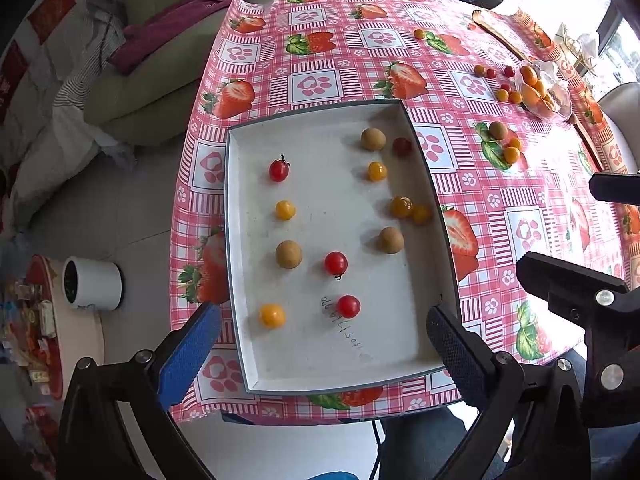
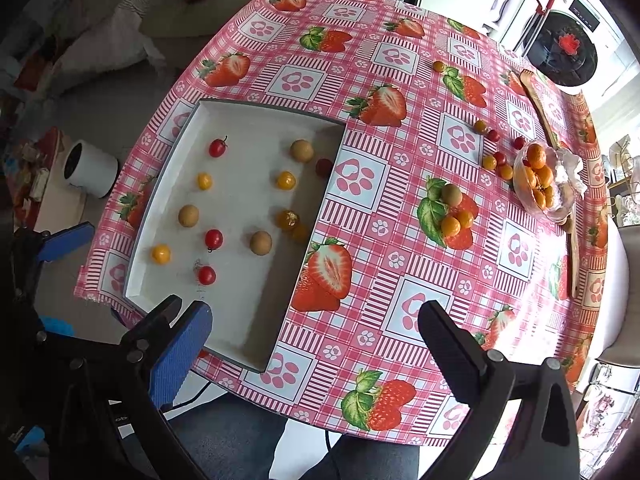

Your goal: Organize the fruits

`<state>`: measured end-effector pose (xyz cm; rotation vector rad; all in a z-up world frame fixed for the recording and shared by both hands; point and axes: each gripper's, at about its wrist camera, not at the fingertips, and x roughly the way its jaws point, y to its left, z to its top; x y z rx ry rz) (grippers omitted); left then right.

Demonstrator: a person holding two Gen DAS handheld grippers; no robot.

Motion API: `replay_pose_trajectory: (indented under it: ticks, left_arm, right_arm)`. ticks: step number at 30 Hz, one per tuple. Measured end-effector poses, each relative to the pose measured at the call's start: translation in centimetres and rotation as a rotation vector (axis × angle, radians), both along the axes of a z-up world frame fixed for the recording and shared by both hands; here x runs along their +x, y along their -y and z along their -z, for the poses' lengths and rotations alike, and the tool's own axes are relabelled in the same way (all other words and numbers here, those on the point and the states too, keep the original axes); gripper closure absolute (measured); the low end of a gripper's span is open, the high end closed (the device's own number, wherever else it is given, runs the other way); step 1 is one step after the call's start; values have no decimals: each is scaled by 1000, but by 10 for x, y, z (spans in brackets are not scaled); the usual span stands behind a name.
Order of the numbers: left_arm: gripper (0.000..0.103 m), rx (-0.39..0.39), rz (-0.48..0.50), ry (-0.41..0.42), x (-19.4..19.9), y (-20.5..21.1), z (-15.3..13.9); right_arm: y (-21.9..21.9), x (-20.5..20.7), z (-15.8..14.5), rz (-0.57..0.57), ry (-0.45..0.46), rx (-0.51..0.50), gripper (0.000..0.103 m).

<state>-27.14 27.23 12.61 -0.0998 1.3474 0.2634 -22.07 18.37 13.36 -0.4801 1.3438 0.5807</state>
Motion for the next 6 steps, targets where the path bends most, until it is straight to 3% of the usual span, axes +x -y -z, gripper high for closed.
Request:
replay_pose_trajectory:
  ticks: [6]
  left_arm:
    - [0, -1, 2, 12, 0, 0, -2]
  right_arm:
    - [1, 2, 2, 2, -10, 2, 0]
